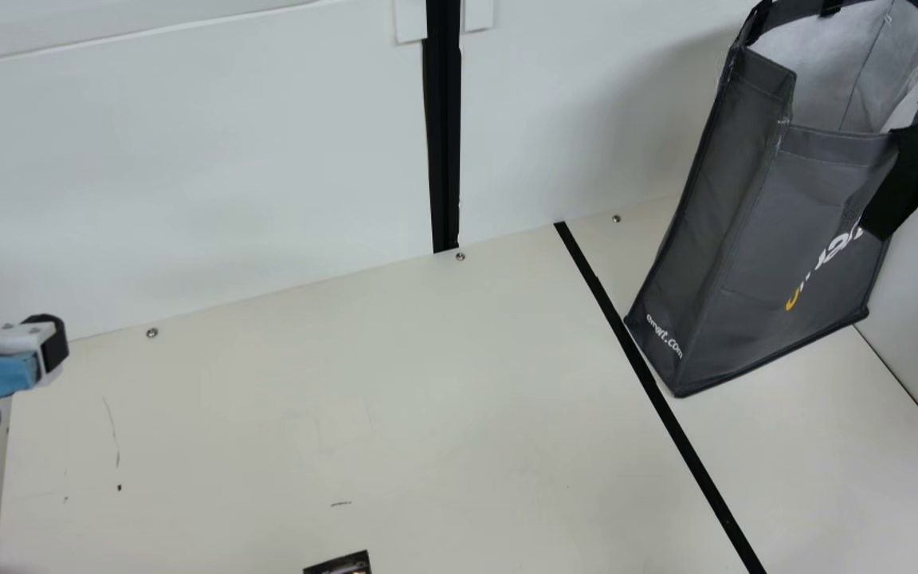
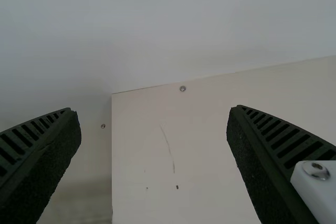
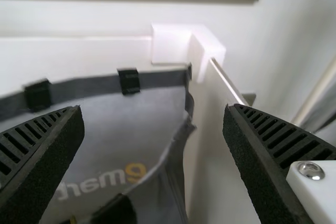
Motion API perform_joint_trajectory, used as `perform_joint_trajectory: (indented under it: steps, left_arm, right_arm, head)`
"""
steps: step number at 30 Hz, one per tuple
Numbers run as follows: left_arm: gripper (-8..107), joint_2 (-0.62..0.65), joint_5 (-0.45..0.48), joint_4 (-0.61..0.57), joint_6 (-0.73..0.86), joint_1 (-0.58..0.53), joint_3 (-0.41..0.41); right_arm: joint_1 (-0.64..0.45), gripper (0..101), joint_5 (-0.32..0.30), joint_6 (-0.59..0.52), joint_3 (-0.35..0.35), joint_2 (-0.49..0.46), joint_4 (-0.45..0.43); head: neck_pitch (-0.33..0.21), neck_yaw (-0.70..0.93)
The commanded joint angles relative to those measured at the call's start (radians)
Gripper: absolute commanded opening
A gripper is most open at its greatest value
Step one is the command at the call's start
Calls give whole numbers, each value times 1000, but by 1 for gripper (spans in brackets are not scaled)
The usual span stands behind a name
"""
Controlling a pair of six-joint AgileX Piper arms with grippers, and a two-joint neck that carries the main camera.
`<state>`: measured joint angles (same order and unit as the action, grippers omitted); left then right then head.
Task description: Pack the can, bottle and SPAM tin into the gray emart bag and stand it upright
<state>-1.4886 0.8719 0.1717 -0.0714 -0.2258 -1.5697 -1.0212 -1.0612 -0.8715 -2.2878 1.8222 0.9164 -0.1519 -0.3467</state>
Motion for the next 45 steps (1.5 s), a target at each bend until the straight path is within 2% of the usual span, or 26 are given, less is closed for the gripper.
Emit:
perform_joint_trajectory:
  steps: [1, 8, 14, 19, 28, 35, 45]
  left_arm:
    - [90, 0, 0, 0, 0, 0, 0]
    - [90, 0, 0, 0, 0, 0, 0]
    - [90, 0, 0, 0, 0, 0, 0]
    - [90, 0, 0, 0, 0, 0, 0]
    - [90, 0, 0, 0, 0, 0, 0]
    - [90, 0, 0, 0, 0, 0, 0]
    - [90, 0, 0, 0, 0, 0, 0]
  right_arm:
    - [-2, 95, -12, 3, -22, -5, 25]
    - [11, 95, -63, 3, -67, -41, 97]
    - [50, 95, -100, -2, -52, -92, 139]
    - [107, 95, -115, -16, -1, -140, 150]
    - [264, 95, -91, -46, 155, -244, 123]
    - [420, 95, -14, -52, 309, -326, 63]
    - [635, 95, 215, 14, 566, -431, -61]
  head:
    - [-23, -2]
    - [-23, -2]
    - [-23, -2]
    - [-23, -2]
    - [-23, -2]
    - [-23, -2]
    - [-23, -2]
